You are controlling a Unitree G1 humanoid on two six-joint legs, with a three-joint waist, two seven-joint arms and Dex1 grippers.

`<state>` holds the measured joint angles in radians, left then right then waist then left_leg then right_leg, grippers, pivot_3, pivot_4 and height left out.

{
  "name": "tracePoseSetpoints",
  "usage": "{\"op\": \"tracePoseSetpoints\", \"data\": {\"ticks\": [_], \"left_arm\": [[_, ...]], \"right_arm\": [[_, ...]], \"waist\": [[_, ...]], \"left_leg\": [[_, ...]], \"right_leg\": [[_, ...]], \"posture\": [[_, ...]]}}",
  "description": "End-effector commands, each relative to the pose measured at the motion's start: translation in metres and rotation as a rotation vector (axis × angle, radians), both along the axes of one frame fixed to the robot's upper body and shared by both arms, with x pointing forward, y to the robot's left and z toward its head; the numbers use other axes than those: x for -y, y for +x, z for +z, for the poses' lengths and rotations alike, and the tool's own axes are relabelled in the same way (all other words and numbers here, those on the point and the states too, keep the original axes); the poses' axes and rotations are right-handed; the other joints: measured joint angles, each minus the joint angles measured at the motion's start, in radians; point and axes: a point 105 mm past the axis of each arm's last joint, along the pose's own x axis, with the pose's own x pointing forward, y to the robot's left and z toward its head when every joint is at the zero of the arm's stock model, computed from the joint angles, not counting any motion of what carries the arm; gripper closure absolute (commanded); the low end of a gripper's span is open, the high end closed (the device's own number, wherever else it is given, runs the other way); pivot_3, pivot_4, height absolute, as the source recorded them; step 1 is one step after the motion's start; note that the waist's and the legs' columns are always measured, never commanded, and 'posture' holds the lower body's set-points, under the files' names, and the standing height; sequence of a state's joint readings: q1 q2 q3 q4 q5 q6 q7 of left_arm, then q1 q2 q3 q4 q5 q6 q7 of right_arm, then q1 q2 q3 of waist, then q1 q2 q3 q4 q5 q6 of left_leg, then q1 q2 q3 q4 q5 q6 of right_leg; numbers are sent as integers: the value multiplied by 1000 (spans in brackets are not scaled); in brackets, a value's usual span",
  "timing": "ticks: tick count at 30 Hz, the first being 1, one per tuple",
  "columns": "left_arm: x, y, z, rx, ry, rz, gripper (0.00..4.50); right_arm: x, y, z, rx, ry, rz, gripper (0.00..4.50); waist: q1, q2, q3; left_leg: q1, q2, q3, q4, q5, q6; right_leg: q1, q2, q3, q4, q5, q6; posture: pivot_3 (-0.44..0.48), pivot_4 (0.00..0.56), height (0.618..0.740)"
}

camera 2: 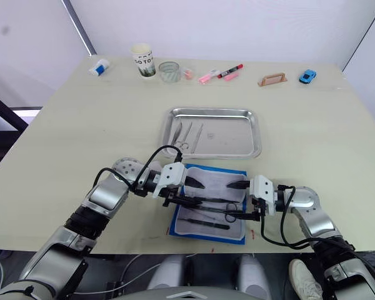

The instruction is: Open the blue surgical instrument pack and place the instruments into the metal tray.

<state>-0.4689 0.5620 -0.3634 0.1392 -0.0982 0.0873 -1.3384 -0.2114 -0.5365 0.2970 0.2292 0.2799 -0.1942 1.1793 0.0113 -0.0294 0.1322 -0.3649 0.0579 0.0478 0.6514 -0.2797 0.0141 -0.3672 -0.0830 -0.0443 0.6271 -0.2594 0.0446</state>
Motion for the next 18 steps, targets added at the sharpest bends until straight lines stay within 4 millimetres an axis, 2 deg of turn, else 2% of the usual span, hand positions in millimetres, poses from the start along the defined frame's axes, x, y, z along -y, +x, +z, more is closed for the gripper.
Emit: {"op": "tracePoseSetpoints", "data": {"ticks": [1,3,4,6,9,18], "left_arm": [[1,-3,-2,6,23,-26,2200],[0,-4,-3,-1,28,-30,2200],[-1,-6,-5,-4,34,-35,2433],[-1,-8,-7,-7,43,-42,3009],[0,-9,-7,-12,46,-45,4457],[0,-6,-6,-4,48,-45,4457]], "right_arm": [[16,-15,-49,-166,-165,-57,752],[16,-15,-49,-166,-165,-57,752],[16,-15,-49,-166,-165,-57,752],[16,-14,-49,-166,-165,-57,752],[17,-14,-49,-166,-166,-58,752],[15,-13,-49,-165,-165,-57,752]], "waist": [[0,0,0],[0,0,0],[0,0,0],[0,0,0],[0,0,0],[0,0,0]], "left_leg": [[0,0,0,0,0,0],[0,0,0,0,0,0],[0,0,0,0,0,0],[0,0,0,0,0,0],[0,0,0,0,0,0],[0,0,0,0,0,0]], "right_leg": [[0,0,0,0,0,0],[0,0,0,0,0,0],[0,0,0,0,0,0],[0,0,0,0,0,0],[0,0,0,0,0,0],[0,0,0,0,0,0]], "posture": [[0,150,740],[0,150,740],[0,150,740],[0,150,740],[0,150,740],[0,150,740]]}}
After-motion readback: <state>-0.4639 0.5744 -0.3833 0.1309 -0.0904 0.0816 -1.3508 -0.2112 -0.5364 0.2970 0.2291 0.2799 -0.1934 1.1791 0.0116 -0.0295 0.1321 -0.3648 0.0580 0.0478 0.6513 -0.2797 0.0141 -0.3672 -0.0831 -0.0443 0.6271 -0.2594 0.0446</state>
